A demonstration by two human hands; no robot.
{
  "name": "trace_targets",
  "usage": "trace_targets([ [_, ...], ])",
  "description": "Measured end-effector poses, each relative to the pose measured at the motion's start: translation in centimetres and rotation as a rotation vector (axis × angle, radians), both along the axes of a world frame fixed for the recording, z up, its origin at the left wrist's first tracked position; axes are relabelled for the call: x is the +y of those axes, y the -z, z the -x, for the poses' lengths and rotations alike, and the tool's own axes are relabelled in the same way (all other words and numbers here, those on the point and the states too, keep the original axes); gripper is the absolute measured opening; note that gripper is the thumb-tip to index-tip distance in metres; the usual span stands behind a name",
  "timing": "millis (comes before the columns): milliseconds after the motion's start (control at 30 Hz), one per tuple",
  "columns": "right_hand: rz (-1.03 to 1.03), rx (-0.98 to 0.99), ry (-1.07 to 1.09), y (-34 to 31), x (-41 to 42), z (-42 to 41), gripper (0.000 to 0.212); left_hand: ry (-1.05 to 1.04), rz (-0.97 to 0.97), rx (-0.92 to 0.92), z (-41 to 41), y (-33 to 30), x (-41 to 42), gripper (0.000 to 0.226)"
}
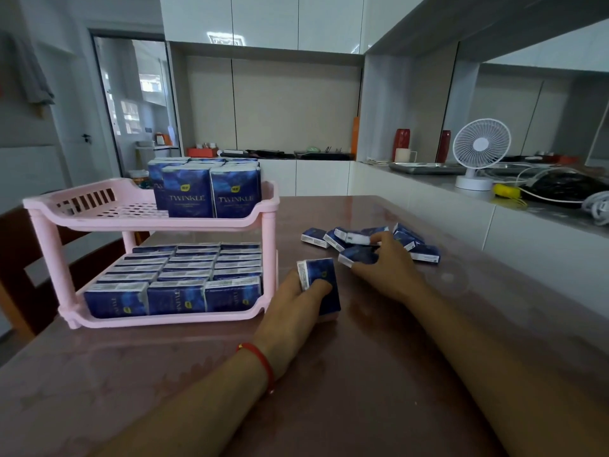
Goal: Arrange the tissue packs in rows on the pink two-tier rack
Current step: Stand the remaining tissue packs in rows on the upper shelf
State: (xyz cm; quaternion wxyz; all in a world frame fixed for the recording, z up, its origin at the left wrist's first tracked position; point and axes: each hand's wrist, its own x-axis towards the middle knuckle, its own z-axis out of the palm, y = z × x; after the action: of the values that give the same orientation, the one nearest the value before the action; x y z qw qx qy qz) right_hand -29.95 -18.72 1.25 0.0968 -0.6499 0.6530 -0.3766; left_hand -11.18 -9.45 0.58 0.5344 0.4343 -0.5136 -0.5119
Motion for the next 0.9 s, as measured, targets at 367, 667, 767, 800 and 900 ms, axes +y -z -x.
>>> trace_targets([
  [367,-0.314,-0.189,-0.636,-4.1,5.6,-0.7,0.061,0.064,0.092,-0.035,-0.4,0.1,0.2,0.028],
  [667,-0.175,0.167,-0.734,-4.9,6.4,-2.4,0.076,0.013,0.305,-0.198,-0.7,0.7,0.2,0.040],
  [767,-0.257,0.084,-0.756,-5.2,6.5,-1.8,0.073,-0.005,0.350,-0.283,-1.4,0.8,0.2,0.041],
  [800,-0.288,0.059,-0.766,-5.3,6.6,-1.4,0.068,-0.008,0.365,-0.344,-1.7,0.8,0.2,0.043],
  [900,-0.344,-0.046,-0.784,-5.4,6.8,-0.5,0.048,0.011,0.364,-0.510,-2.3,1.0,0.8,0.045],
])
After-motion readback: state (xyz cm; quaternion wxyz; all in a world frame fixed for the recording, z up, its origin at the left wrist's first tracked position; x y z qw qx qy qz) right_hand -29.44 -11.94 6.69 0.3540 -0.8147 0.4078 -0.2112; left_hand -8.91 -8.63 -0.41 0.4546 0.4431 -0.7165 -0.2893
